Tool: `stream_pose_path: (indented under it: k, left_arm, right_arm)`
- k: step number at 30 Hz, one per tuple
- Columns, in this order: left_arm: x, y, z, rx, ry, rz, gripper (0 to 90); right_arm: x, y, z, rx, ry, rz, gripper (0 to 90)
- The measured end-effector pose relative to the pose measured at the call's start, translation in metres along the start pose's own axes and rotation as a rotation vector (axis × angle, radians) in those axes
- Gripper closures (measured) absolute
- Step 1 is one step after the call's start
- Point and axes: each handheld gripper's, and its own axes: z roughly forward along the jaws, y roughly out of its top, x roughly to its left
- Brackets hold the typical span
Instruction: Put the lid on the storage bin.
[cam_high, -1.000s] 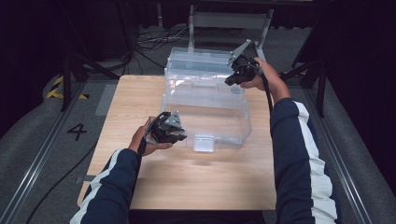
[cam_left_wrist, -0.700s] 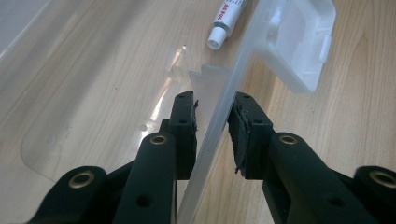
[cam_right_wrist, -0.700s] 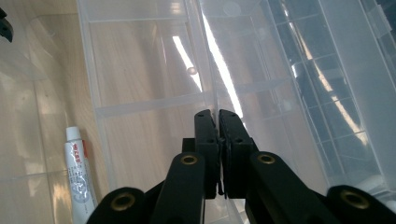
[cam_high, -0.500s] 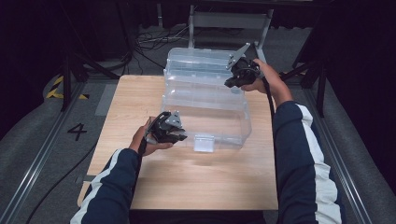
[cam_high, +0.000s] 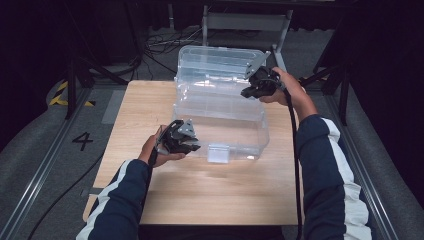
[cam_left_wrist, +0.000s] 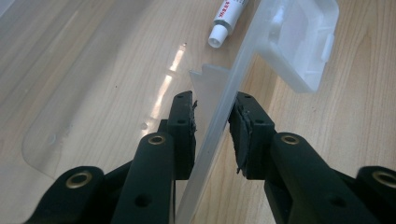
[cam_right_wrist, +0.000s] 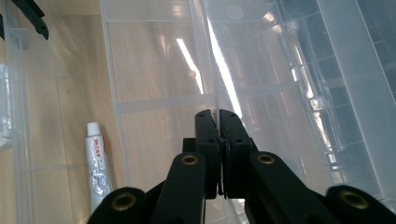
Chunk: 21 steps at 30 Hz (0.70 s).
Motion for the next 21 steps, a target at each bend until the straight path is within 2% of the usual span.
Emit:
stream_pose_path:
  k: [15,18,21]
  left_arm:
    - [-0.001,0.0,0.001,0.002,0.017,-0.007,70.6]
    - [-0.003,0.001,0.001,0.003,0.023,-0.015,70.6]
    - [-0.006,0.003,0.002,0.012,0.029,-0.005,70.4]
  right_arm:
    - [0.012,-0.004,-0.005,-0.015,-0.004,-0.002,87.4]
    - [0.015,-0.005,-0.006,-0.014,-0.015,-0.01,87.2]
    - [0.018,-0.004,-0.005,-0.005,-0.036,-0.023,86.9]
